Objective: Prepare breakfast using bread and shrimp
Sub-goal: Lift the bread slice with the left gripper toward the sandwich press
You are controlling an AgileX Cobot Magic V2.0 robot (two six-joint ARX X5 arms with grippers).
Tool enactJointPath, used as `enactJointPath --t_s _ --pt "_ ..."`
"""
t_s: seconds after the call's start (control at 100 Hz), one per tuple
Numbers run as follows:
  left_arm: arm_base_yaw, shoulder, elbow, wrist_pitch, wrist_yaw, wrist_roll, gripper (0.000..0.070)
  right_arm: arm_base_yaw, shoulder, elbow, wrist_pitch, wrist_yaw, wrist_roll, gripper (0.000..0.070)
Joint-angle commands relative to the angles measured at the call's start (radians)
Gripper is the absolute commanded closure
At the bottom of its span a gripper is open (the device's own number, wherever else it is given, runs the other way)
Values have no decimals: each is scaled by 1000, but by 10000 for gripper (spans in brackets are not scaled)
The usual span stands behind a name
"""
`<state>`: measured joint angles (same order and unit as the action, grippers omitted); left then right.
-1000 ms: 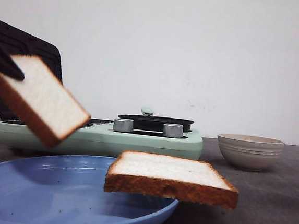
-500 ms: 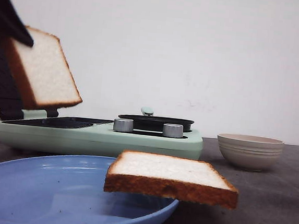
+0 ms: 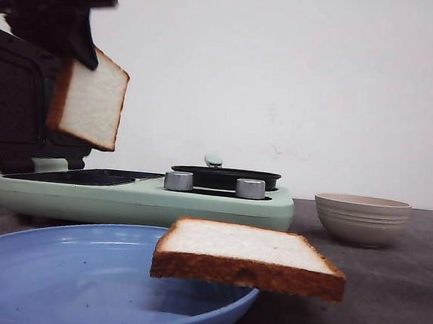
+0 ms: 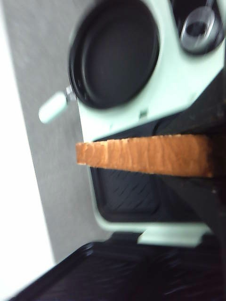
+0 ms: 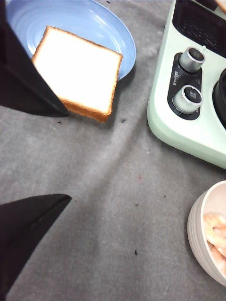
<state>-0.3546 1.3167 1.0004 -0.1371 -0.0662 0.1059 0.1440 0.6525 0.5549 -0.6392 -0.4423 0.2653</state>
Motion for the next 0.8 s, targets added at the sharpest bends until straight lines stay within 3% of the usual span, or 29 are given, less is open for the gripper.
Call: enactJointPath --t_s 0.0,0.46,0.65,0.79 --pt "2 51 49 29 -19 110 697 3 6 16 6 -2 -16 381" --pt "37 339 313 63 -83 351 697 3 6 16 10 -3 -16 381" --pt "37 403 335 103 -117 458 697 3 6 16 10 -3 -16 381" --pt "37 431 334 116 -127 494 698 3 6 16 10 -3 -16 381"
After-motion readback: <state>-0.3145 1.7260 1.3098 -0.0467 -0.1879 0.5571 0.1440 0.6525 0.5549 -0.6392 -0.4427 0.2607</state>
